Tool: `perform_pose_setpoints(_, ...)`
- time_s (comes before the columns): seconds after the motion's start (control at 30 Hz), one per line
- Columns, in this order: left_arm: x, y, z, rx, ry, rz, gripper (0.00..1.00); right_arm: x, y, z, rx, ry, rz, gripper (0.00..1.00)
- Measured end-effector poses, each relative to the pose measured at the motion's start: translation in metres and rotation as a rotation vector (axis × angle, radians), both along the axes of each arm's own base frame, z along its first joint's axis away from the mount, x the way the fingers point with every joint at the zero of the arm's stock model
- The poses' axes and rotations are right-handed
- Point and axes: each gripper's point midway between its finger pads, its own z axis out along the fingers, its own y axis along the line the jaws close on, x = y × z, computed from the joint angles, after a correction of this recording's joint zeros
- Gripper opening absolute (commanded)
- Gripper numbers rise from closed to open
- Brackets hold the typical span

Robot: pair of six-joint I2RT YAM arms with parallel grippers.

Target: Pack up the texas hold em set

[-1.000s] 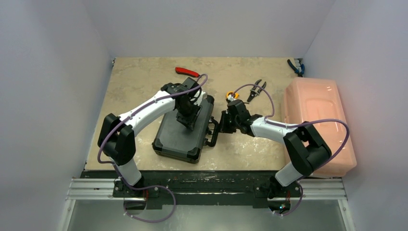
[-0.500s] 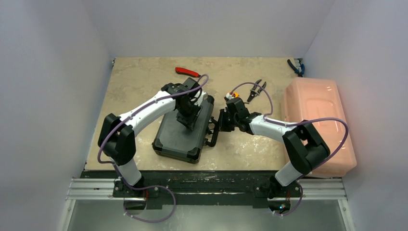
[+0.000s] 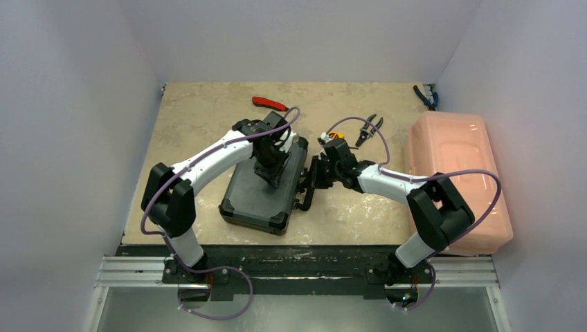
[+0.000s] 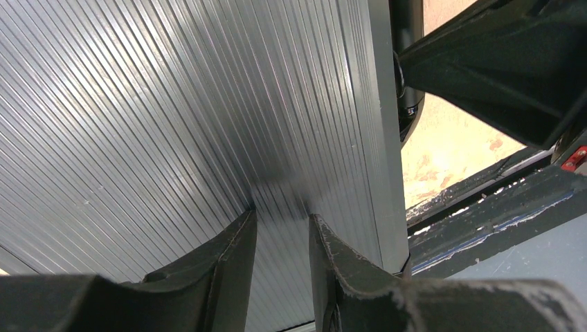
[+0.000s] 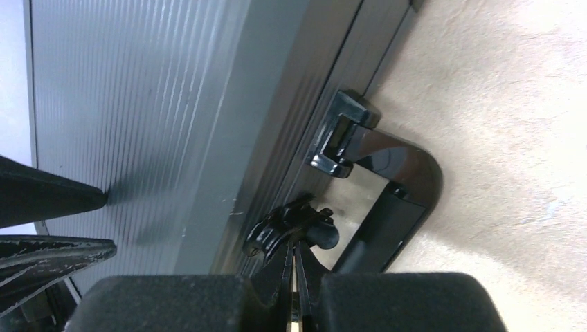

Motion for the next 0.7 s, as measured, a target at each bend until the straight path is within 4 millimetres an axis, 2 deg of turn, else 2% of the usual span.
perform_pose_setpoints(0.47, 0.000, 0.000, 0.000, 0.004, -0.001, -0.002, 0.31, -0.015, 0.012, -0.001, -0.005, 0.013, 0.049, 0.06)
perform_pose_setpoints(0.57, 0.000, 0.001, 0.000, 0.005, -0.002, -0.003, 0.30, -0.015, 0.015, 0.004, -0.010, 0.012, 0.055, 0.06)
perform_pose_setpoints(0.7, 0.001, 0.002, -0.001, 0.013, -0.006, -0.004, 0.30, -0.007, 0.022, 0.021, -0.003, -0.012, 0.064, 0.06)
